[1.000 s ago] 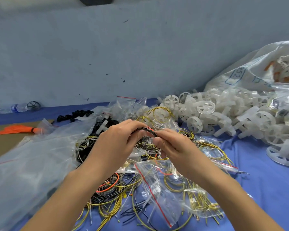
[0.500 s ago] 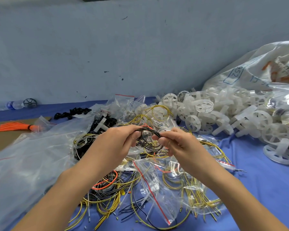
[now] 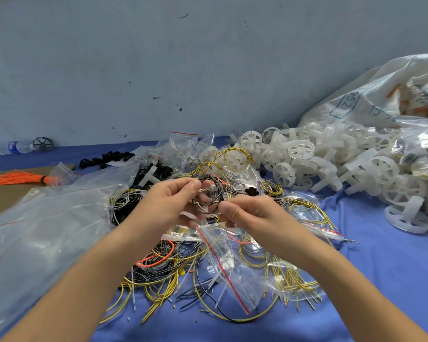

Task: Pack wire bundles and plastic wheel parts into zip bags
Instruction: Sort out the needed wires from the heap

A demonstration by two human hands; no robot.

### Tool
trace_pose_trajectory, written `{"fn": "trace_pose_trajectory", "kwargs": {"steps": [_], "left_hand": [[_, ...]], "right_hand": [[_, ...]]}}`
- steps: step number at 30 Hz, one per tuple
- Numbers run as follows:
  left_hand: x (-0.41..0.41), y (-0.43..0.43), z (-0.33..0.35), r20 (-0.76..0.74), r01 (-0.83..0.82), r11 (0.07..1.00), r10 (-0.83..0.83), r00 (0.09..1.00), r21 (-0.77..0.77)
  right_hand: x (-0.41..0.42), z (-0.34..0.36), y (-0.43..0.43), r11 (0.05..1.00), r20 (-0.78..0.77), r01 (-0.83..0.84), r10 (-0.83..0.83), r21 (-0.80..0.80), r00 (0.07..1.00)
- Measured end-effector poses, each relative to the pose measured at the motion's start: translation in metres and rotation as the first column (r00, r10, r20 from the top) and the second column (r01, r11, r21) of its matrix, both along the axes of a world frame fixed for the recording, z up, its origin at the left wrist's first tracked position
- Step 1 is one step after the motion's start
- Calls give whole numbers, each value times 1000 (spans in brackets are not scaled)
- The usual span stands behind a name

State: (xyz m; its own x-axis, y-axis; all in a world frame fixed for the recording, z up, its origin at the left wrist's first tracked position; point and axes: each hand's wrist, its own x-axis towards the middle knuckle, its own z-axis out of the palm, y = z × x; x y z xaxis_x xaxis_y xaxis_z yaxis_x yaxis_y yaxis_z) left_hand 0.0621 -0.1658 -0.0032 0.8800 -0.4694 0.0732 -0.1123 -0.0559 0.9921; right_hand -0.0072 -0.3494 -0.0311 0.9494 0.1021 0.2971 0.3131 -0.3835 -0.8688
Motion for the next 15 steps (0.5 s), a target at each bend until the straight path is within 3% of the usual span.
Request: {"fn": "trace_pose_trajectory", "kwargs": {"steps": [4,8,10,12,15], "left_hand": [[14,42,10,15,102,941,-113,993,323],[4,53,4,-183,355,727,-308,933,588],[-5,42,-7,-182,374,638,-347,920,674],[-10,30,-17,-164,362,658,-344,925,660],[-12,16,-27,-178,284,847,-226,958,449]], "right_hand": [[-4,-1,-4,965,56,140,-130,-221,990],[-12,-5,9,794,117,289,-270,-535,956],[-14,-9,19,727,127,286,-267,-625,955],[-15,-12,25,685,104,252,-251,-684,962],[-17,-14,28,701,21,183,-233,-690,972]]}}
